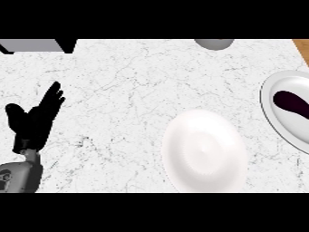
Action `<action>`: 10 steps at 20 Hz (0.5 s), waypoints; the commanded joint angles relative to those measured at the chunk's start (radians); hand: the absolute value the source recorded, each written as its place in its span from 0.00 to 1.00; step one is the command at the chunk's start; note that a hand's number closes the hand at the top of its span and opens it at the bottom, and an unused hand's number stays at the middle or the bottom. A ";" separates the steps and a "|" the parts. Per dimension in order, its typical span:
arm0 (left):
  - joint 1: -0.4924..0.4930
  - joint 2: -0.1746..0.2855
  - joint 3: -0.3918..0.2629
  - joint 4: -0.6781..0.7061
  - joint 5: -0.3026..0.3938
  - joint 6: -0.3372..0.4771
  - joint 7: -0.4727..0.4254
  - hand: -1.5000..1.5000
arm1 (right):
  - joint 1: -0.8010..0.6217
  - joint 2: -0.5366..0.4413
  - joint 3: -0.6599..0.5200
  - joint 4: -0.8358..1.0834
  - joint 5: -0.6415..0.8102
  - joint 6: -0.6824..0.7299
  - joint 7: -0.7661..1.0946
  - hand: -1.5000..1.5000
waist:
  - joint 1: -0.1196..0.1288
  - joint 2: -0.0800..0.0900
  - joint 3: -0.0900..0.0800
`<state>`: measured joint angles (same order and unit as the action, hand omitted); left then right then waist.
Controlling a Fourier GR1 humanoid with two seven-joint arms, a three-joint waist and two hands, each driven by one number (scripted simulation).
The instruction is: Pick the eggplant from the plate and place it in the plate
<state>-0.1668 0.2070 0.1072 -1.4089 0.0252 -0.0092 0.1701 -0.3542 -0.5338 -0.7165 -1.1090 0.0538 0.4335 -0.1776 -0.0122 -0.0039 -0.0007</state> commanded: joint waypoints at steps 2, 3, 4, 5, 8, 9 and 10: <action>-0.003 -0.009 -0.004 -0.030 -0.003 -0.007 0.034 0.50 | 0.052 -0.045 -0.004 0.067 -0.059 0.031 -0.092 0.00 | 0.014 0.004 0.001; -0.057 0.047 0.039 0.054 0.022 -0.054 0.014 0.50 | 0.017 -0.103 -0.021 0.212 -0.030 0.054 -0.178 0.00 | 0.017 0.007 0.002; -0.004 -0.047 -0.047 -0.047 -0.048 0.039 0.045 0.50 | 0.076 -0.092 -0.044 0.123 -0.083 0.084 -0.142 0.00 | 0.012 0.004 0.001; -0.001 -0.021 -0.013 0.002 -0.022 -0.002 0.010 0.50 | 0.009 -0.133 -0.012 0.238 -0.044 0.043 -0.192 0.00 | 0.017 0.005 0.001; -0.036 -0.028 -0.023 -0.055 -0.022 0.011 0.079 0.50 | 0.063 -0.170 -0.023 0.296 -0.051 0.086 -0.266 0.00 | 0.016 0.005 0.001; 0.008 -0.018 -0.010 -0.007 -0.025 -0.011 -0.018 0.50 | 0.087 -0.204 -0.037 0.289 -0.063 0.116 -0.246 0.00 | 0.014 0.005 0.001; -0.039 -0.031 -0.019 0.020 -0.049 0.013 0.005 0.50 | 0.008 -0.165 0.018 0.316 -0.036 0.015 -0.261 0.00 | 0.016 0.005 0.001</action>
<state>-0.1890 0.1875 0.0939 -1.4145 -0.0020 -0.0050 0.1887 -0.3100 -0.6710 -0.7291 -0.8763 0.0072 0.4893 -0.3844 0.0012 0.0006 0.0005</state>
